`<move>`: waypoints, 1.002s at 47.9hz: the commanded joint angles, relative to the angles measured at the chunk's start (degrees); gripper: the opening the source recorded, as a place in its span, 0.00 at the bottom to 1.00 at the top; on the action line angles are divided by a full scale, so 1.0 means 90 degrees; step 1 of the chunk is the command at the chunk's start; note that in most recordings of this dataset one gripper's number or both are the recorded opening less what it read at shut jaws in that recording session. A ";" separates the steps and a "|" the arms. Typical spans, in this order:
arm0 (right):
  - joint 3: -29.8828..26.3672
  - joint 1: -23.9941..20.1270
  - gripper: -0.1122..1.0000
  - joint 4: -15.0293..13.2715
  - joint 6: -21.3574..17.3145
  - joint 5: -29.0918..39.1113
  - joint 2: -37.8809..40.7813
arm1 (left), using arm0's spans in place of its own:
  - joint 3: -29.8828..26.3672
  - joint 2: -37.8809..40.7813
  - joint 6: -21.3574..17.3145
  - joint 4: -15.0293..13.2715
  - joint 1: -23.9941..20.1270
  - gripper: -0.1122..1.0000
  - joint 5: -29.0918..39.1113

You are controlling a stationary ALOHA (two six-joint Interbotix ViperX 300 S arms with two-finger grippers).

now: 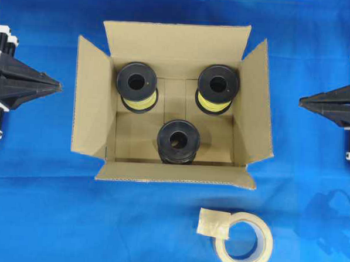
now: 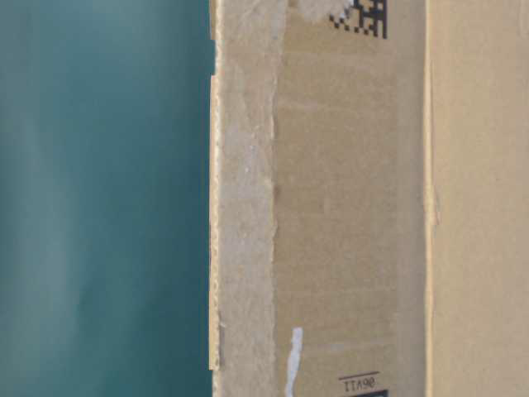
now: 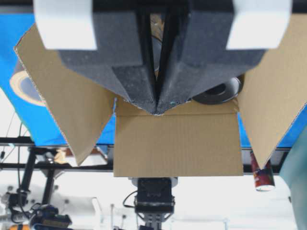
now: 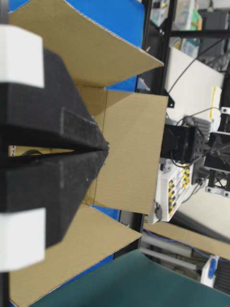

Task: Close the cardboard box.
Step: 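Move both grippers inward toward the left and right side flaps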

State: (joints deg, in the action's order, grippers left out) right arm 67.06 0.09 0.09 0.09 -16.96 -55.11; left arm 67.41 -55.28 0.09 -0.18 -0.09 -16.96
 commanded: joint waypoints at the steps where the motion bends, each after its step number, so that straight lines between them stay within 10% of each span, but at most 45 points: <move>1: -0.0098 0.0000 0.10 0.0010 -0.0029 0.0000 0.0010 | -0.0059 0.0049 -0.0059 -0.0186 0.0059 0.10 0.0107; 48: 0.1094 0.0078 0.10 0.0850 -0.0059 -0.1660 0.2324 | 0.1318 0.2549 0.0049 -0.0205 0.0205 0.10 -0.2285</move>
State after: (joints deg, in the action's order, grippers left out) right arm 77.87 0.70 7.56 -0.26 -30.76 -34.89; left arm 80.60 -33.66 0.44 -1.85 1.49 -36.21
